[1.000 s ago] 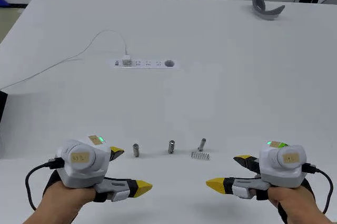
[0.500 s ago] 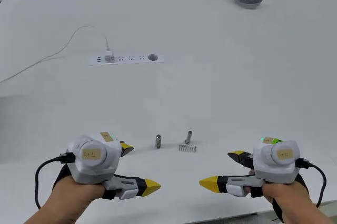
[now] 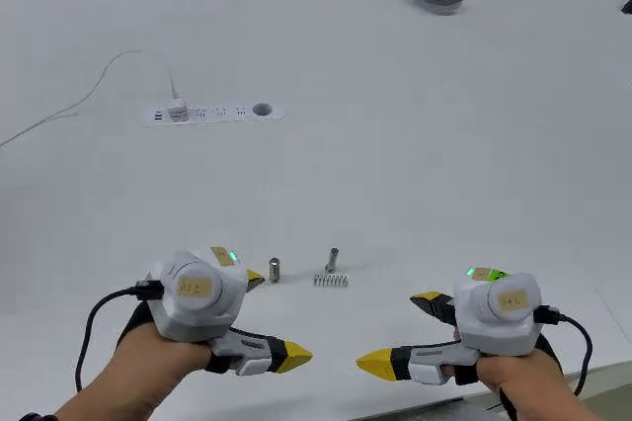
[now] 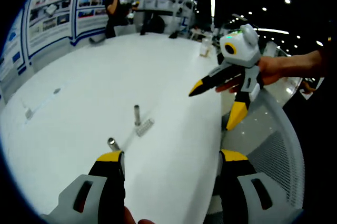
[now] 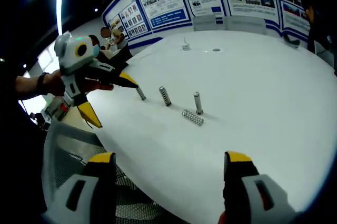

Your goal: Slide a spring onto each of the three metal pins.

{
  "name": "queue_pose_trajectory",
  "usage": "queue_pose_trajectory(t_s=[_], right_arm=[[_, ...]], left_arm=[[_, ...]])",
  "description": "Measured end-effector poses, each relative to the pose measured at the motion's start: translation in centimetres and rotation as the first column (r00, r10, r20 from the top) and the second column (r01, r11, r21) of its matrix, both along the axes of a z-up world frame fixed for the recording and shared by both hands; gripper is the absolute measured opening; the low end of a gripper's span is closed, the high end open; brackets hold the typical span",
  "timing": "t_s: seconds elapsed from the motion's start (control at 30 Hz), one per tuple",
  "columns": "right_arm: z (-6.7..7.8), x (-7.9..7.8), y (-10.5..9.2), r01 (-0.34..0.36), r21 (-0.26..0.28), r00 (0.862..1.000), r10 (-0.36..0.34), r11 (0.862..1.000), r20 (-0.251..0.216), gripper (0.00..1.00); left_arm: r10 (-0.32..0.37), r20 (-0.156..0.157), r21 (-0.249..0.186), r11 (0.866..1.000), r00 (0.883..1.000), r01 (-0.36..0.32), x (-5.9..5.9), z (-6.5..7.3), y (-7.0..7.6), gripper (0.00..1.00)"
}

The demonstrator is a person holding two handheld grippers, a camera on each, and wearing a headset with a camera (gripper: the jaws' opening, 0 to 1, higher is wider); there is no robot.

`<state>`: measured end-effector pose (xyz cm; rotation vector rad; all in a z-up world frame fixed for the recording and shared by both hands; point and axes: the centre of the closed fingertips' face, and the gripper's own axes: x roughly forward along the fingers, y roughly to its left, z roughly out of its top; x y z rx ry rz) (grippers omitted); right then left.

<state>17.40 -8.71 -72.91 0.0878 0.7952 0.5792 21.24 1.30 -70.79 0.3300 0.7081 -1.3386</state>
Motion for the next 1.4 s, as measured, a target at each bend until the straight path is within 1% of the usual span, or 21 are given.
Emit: queue_pose_trajectory(t_s=[0.17,0.43,0.6,0.73,0.8,0.83,0.93,1.07,1.13,1.2,1.3,1.33,1.4], right_arm=[[0.2,0.0,0.0,0.005,0.017,1.000,-0.005,1.000,-0.004,0.87],[0.4,-0.1,-0.4,0.016,0.020,1.000,-0.016,1.000,-0.004,0.88],[0.3,-0.3,-0.6,0.020,0.022,1.000,-0.020,1.000,-0.007,0.87],[0.1,-0.4,-0.7,0.021,0.025,1.000,-0.021,0.999,-0.010,0.87],[0.1,-0.6,-0.7,0.024,0.028,1.000,-0.023,0.999,-0.017,0.87],[0.1,-0.7,-0.8,0.027,0.032,0.999,-0.026,0.999,-0.018,0.87],[0.2,-0.9,-1.2,0.037,0.039,0.999,-0.037,0.999,-0.021,0.87],[0.4,-1.3,-1.7,0.052,0.042,0.999,-0.051,0.998,-0.019,0.87],[0.3,-1.5,-2.0,0.061,0.047,0.998,-0.060,0.997,-0.019,0.87],[0.2,-1.6,-2.2,0.066,0.047,0.998,-0.065,0.997,-0.022,0.87],[0.1,-1.7,-2.4,0.071,0.046,0.997,-0.070,0.996,-0.024,0.87],[0.2,-1.7,-2.4,0.073,0.048,0.997,-0.072,0.996,-0.023,0.87],[0.3,-1.6,-2.3,0.079,0.055,0.997,-0.078,0.995,-0.022,0.86]], left_arm=[[-0.038,0.015,0.017,0.999,0.999,0.038,0.0,-0.4,-1.1,0.74],[-0.080,0.018,0.033,0.996,0.997,0.079,0.0,-1.0,-2.9,0.74],[-0.083,0.013,0.039,0.996,0.996,0.083,0.2,-1.4,-4.1,0.74],[-0.083,0.017,0.044,0.996,0.996,0.082,0.6,-1.8,-5.3,0.74],[-0.078,0.021,0.055,0.996,0.997,0.077,1.0,-2.3,-5.6,0.74],[-0.070,0.020,0.067,0.995,0.997,0.069,1.2,-2.9,-5.9,0.73],[-0.037,0.000,0.066,0.997,0.999,0.037,1.7,-3.8,-6.4,0.73],[-0.030,-0.005,0.079,0.996,1.000,0.030,2.1,-4.9,-7.2,0.71],[-0.024,-0.020,0.078,0.997,0.999,0.026,2.1,-5.4,-7.7,0.70],[-0.019,-0.021,0.086,0.996,1.000,0.021,2.3,-5.9,-7.9,0.70],[-0.010,-0.027,0.087,0.996,1.000,0.012,2.5,-6.3,-8.3,0.68],[-0.009,-0.029,0.087,0.996,1.000,0.011,2.6,-6.5,-8.3,0.67],[-0.007,-0.022,0.087,0.996,1.000,0.009,2.8,-6.8,-8.4,0.63]])
